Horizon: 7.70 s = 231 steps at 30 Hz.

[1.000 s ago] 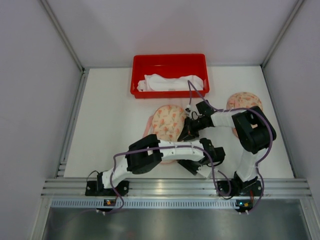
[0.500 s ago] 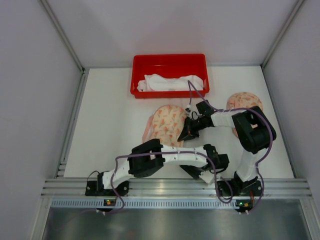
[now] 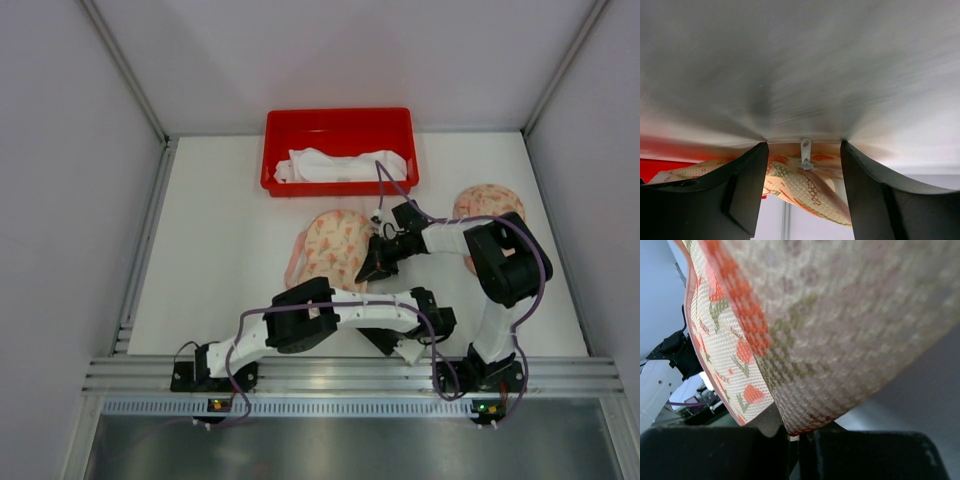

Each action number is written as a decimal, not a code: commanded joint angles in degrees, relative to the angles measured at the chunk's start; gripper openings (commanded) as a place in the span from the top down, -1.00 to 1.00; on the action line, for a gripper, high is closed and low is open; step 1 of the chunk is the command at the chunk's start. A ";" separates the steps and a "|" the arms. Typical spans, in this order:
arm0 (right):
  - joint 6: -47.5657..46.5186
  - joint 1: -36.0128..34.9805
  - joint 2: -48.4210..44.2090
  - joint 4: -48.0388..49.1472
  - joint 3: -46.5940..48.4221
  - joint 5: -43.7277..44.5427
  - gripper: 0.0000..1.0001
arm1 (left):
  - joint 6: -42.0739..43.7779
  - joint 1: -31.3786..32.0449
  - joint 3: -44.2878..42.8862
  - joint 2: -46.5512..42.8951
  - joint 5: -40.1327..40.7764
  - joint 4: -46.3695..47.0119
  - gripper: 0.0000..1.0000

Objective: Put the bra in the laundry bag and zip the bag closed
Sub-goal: Zip the laundry bag at the center of the board, then adjust the laundry bag at the center of the board.

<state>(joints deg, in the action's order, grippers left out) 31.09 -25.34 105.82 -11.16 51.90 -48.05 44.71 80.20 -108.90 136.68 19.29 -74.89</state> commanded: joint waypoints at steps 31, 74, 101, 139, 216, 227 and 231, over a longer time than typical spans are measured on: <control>-13.77 1.26 5.89 -12.04 12.43 5.60 1.00 | -6.03 5.75 13.01 -11.00 -14.18 -0.78 1.00; -16.77 5.21 5.54 -19.43 9.10 -11.54 1.00 | -11.31 4.08 10.81 -12.31 -5.49 11.88 1.00; -23.63 2.40 8.79 -24.35 6.89 -19.44 0.57 | -9.99 -0.66 9.50 -15.39 -2.41 19.17 1.00; -5.34 3.55 4.92 -14.24 4.88 -12.07 1.00 | -32.23 -9.02 36.21 -47.38 -9.27 40.88 -0.97; 23.56 -1.55 6.24 38.82 -12.70 -12.59 0.74 | -38.74 -17.19 63.28 -52.83 -2.69 64.87 1.00; 24.81 -1.90 2.11 35.60 -12.62 -14.79 1.00 | -31.81 -10.17 66.27 -65.30 0.93 65.49 0.05; 23.84 -1.82 2.20 32.52 -11.73 -15.05 1.00 | -28.98 -6.20 66.63 -66.46 1.89 65.84 0.03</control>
<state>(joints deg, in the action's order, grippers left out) 55.57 -26.48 110.26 23.90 39.03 -61.84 12.16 71.83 -42.92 70.72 20.49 -12.05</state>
